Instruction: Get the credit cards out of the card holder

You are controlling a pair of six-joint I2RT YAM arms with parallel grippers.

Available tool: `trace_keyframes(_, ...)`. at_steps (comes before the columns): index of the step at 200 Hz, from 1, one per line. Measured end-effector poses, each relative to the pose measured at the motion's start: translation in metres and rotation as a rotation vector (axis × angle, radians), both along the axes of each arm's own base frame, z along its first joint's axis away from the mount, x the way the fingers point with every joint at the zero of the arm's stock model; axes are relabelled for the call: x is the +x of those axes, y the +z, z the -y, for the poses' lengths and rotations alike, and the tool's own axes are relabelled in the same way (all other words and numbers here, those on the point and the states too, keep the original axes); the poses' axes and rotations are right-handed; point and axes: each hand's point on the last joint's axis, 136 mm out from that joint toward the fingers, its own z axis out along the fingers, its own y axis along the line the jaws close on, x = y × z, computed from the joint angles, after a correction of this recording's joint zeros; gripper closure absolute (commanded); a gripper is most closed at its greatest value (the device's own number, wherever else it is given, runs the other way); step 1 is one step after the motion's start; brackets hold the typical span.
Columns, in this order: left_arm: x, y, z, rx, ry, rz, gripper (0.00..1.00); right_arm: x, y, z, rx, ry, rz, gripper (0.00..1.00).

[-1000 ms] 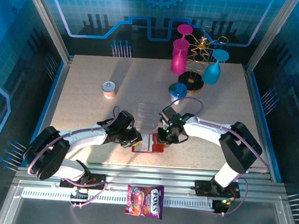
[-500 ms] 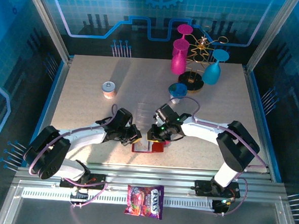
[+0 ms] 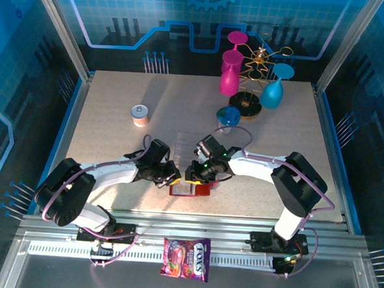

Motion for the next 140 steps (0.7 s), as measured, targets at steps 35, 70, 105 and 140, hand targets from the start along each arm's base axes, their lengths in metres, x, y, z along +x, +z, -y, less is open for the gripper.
trace_keyframes(35,-0.001,-0.002,-0.003,0.002,0.007,-0.008,0.88,0.000,-0.007,0.000,-0.011,-0.002,-0.014,0.71)
trace_keyframes(70,-0.002,-0.004,-0.004,0.005,0.009,-0.013,0.88,0.000,-0.008,0.000,-0.012,-0.002,-0.016,0.71)
trace_keyframes(105,-0.003,-0.006,-0.005,0.007,0.009,-0.016,0.88,0.000,-0.011,0.000,-0.015,-0.002,-0.019,0.70)
trace_keyframes(140,-0.003,-0.006,-0.005,0.007,0.009,-0.017,0.88,-0.001,-0.014,0.000,-0.022,-0.002,-0.026,0.70)
